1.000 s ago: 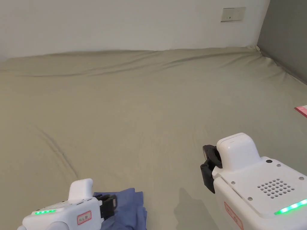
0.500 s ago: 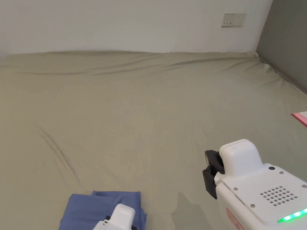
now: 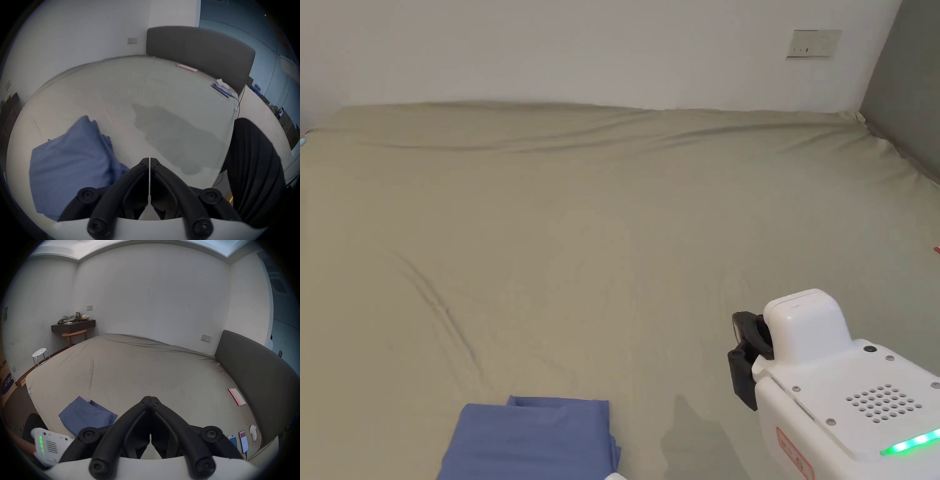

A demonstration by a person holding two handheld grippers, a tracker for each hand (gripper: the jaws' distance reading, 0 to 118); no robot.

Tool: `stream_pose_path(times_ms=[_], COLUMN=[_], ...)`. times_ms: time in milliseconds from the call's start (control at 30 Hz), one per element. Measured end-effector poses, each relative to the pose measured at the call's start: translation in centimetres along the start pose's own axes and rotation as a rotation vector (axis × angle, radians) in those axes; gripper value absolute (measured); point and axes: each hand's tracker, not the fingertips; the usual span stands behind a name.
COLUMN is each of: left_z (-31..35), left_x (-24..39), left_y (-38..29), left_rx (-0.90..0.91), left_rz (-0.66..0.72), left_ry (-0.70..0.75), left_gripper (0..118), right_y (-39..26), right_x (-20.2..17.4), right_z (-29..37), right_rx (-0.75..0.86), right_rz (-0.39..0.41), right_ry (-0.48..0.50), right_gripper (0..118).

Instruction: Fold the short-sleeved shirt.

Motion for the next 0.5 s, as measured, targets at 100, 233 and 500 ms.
stream_pose_path(times_ms=[100, 233, 500], left_z=[3.7, 8.5, 13.4], left_x=[-3.4, -10.1, -18.9], left_y=[0.7, 0.7, -1.9], left_rx=[0.095, 0.202, 0.222], left_rz=[0.143, 0.303, 0.456], left_ry=[0.044, 0.231, 0.419], left_gripper=[1, 1, 1], right_y=[0.4, 0.2, -7.1], right_x=[-0.8, -3.1, -11.1], right_z=[-1.2, -3.8, -12.6], right_rx=[0.009, -0.007, -0.345], right_rz=[-0.013, -0.03, 0.026], right_ry=[0.038, 0.121, 0.353], right_gripper=[0, 0, 0])
